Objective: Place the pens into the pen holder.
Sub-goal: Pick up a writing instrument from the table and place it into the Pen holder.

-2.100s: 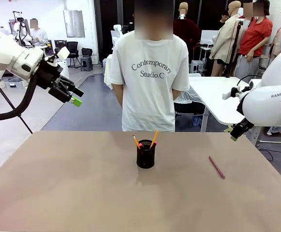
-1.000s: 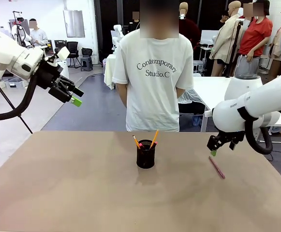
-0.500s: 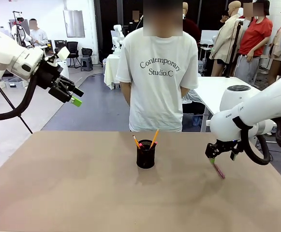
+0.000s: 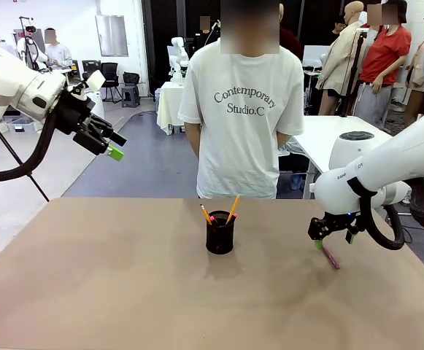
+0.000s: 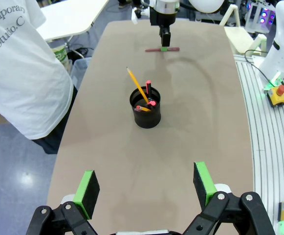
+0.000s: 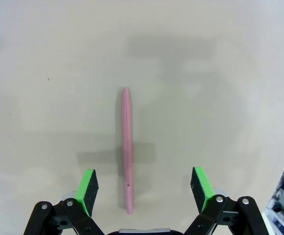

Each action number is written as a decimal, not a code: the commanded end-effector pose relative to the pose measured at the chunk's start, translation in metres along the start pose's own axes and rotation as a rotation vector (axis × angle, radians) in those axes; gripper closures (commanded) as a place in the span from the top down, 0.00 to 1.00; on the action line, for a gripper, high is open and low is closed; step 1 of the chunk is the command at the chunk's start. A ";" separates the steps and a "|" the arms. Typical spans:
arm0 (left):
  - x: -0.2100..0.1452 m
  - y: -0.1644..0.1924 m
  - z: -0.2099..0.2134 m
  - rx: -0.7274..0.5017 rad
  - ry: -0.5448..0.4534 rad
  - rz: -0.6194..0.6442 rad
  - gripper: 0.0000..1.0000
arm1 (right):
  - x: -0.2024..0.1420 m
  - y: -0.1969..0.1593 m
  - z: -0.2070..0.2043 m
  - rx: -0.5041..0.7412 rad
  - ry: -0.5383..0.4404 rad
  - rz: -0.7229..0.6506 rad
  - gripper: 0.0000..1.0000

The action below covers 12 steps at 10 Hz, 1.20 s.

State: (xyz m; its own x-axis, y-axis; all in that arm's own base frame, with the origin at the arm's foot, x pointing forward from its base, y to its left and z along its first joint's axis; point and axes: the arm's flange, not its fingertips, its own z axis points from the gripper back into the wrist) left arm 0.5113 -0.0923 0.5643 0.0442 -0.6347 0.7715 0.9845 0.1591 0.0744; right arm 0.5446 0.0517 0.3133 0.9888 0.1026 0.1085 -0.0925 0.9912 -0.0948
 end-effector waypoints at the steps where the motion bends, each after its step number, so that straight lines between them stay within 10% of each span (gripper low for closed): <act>1: 0.001 0.001 0.002 0.002 0.005 -0.005 1.00 | -0.003 -0.001 0.004 0.000 -0.005 -0.002 1.00; 10: 0.001 0.001 0.002 0.002 0.005 -0.005 1.00 | 0.027 0.019 -0.023 0.021 0.038 -0.086 1.00; 12: 0.001 0.001 0.002 0.002 0.005 -0.005 1.00 | 0.033 0.014 -0.022 0.056 0.047 -0.085 0.73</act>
State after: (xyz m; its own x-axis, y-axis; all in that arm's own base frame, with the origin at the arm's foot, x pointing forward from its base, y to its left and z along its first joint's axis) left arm 0.5114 -0.0923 0.5643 0.0443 -0.6347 0.7715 0.9845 0.1590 0.0744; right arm 0.5685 0.0670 0.2904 0.9962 0.0229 0.0836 -0.0175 0.9977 -0.0651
